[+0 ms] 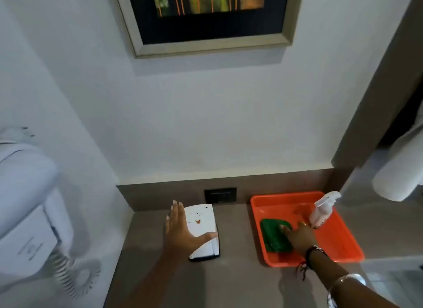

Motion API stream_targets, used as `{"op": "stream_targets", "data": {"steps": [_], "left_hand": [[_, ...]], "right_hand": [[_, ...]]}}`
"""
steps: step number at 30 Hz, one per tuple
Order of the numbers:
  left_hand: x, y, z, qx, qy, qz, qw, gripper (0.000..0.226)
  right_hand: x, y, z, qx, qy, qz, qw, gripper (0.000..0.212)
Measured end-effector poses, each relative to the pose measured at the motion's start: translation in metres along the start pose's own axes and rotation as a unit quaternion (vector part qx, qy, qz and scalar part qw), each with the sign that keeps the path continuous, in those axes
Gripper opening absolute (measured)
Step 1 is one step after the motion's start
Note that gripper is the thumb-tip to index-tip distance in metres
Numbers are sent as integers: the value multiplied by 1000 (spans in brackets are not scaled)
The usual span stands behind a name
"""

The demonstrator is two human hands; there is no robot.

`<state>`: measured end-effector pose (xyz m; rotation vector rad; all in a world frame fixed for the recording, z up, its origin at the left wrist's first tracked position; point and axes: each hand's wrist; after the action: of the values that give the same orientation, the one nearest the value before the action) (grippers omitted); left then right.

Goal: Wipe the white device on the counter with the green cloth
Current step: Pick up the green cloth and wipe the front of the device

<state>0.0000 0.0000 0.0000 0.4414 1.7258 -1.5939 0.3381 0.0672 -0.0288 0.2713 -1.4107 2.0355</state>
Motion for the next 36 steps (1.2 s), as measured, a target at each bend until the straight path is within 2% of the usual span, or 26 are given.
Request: {"op": "stream_targets", "data": {"steps": [5, 9, 12, 16, 19, 22, 25, 28, 30, 32, 34, 36], "left_hand": [[11, 6, -8, 10, -15, -15, 1000, 150], [23, 10, -13, 29, 1, -10, 1000, 145], [25, 13, -16, 32, -2, 8, 999, 145], [28, 14, -17, 26, -21, 66, 997, 142], [36, 13, -19, 34, -20, 90, 995, 138], [38, 14, -19, 34, -19, 96, 995, 136], [38, 15, -20, 25, -10, 92, 995, 136], [38, 15, -19, 21, -6, 65, 998, 142], [39, 15, -19, 15, -4, 48, 999, 143], [39, 15, -19, 13, -9, 36, 999, 144], [39, 15, -19, 19, -18, 28, 999, 145], [37, 15, -20, 22, -25, 20, 999, 147]], "right_hand": [[4, 3, -20, 63, 70, -55, 994, 66], [13, 14, -29, 79, 90, -83, 989, 44], [14, 18, -34, 92, 155, -160, 971, 48], [17, 20, -41, 117, 175, -239, 948, 44], [24, 20, -40, 128, 131, -285, 941, 49], [39, 14, -35, 133, 72, -339, 929, 37], [61, 10, -30, 114, 9, -330, 937, 31], [95, 6, -20, 54, -30, -266, 962, 25], [124, 6, -6, -30, -70, -214, 974, 16], [150, 15, 9, -105, -144, -147, 973, 17], [170, 30, 22, -137, -235, -44, 961, 35], [183, 48, 33, -106, -342, 53, 932, 58]]}}
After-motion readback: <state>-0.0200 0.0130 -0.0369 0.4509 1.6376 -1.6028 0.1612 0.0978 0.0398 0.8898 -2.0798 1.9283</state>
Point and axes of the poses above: each hand's wrist, its own z-axis away from the middle knuckle, its own y-axis out of the palm, x = y × z, and after that the axes turned 14 degrees about z, right-handed
